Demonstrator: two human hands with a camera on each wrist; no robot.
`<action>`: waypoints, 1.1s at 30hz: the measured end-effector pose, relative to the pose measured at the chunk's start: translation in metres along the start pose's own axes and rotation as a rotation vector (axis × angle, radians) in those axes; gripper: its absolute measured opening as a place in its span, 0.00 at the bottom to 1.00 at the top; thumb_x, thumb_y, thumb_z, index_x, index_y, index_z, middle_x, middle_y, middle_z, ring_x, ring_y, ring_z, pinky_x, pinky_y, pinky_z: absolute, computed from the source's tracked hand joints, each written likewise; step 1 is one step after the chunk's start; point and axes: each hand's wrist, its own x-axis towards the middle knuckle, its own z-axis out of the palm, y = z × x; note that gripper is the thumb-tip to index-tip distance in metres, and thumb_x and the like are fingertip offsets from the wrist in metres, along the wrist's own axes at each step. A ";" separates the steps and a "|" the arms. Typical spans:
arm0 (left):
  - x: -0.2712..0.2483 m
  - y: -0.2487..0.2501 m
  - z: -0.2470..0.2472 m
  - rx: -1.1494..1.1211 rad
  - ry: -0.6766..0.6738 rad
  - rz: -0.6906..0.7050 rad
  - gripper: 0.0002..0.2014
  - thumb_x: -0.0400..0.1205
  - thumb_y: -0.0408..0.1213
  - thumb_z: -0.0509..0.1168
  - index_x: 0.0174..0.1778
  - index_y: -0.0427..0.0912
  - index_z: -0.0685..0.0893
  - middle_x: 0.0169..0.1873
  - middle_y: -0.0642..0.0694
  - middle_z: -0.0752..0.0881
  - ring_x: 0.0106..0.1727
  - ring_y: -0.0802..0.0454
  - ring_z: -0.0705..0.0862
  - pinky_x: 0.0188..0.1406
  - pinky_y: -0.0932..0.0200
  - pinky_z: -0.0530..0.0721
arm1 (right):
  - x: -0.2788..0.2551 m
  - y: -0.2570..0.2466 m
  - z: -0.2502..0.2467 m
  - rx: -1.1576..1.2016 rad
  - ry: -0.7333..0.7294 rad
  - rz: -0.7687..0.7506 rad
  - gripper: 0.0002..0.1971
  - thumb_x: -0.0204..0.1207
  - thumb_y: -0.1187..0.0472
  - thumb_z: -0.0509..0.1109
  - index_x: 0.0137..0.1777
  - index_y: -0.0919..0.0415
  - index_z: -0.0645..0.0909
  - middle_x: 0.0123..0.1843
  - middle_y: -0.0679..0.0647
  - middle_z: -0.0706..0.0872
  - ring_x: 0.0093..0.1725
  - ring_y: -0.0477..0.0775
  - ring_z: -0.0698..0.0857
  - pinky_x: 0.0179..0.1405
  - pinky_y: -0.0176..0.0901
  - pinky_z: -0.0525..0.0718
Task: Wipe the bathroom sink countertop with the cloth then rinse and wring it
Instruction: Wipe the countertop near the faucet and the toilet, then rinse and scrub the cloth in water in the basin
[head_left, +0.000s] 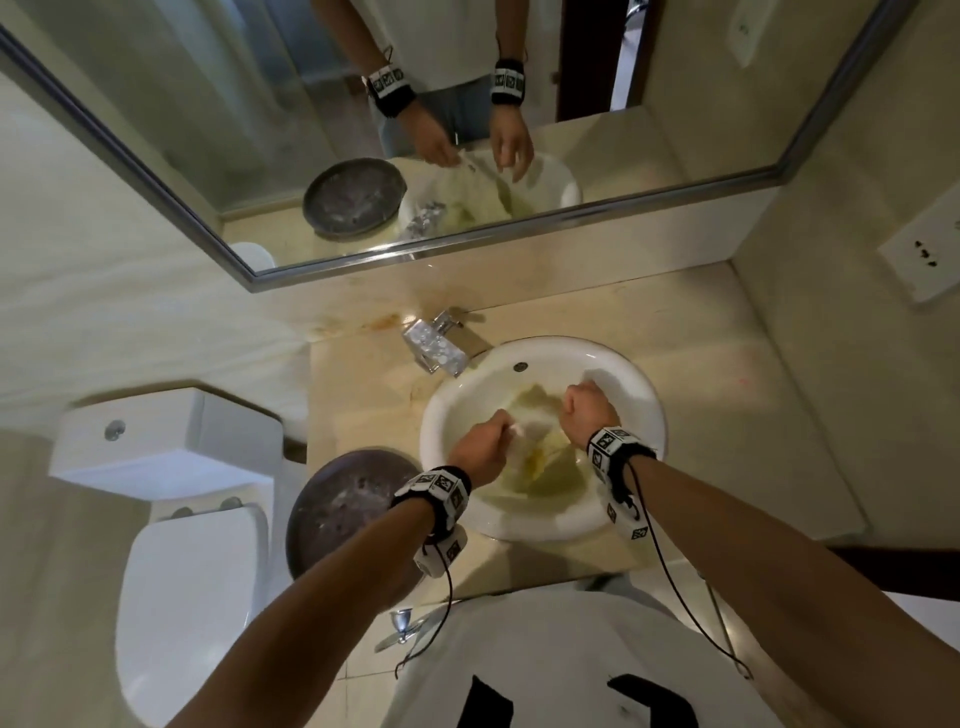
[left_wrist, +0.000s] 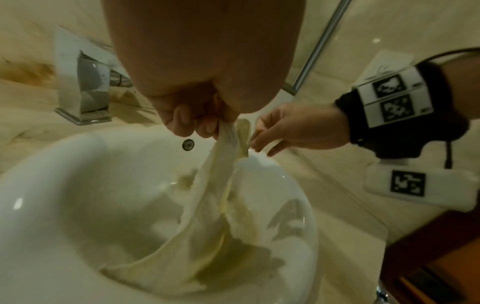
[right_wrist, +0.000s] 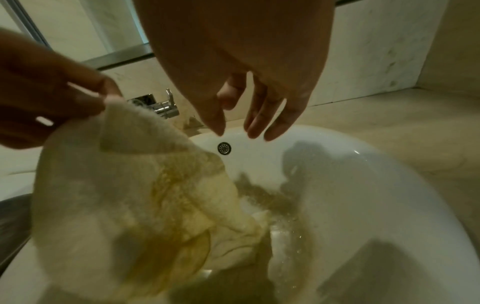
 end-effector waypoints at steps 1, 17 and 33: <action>0.002 0.001 -0.001 -0.020 0.019 0.014 0.09 0.91 0.41 0.51 0.53 0.40 0.71 0.39 0.41 0.83 0.37 0.41 0.79 0.39 0.43 0.79 | 0.001 -0.003 0.005 0.022 -0.068 -0.002 0.10 0.74 0.67 0.68 0.37 0.52 0.74 0.48 0.52 0.78 0.45 0.58 0.82 0.44 0.48 0.82; 0.053 0.018 -0.069 0.206 0.102 -0.087 0.11 0.87 0.39 0.57 0.62 0.45 0.81 0.55 0.41 0.88 0.50 0.40 0.87 0.49 0.45 0.86 | 0.043 -0.019 0.012 0.319 -0.395 -0.136 0.10 0.74 0.62 0.77 0.37 0.52 0.78 0.44 0.53 0.88 0.42 0.55 0.86 0.48 0.55 0.89; 0.143 0.008 -0.133 0.802 -0.169 -0.209 0.24 0.72 0.45 0.76 0.61 0.39 0.81 0.56 0.42 0.87 0.55 0.42 0.88 0.51 0.50 0.85 | 0.097 -0.049 0.024 0.261 -0.500 -0.236 0.08 0.81 0.59 0.71 0.58 0.58 0.84 0.53 0.50 0.86 0.49 0.51 0.84 0.49 0.41 0.83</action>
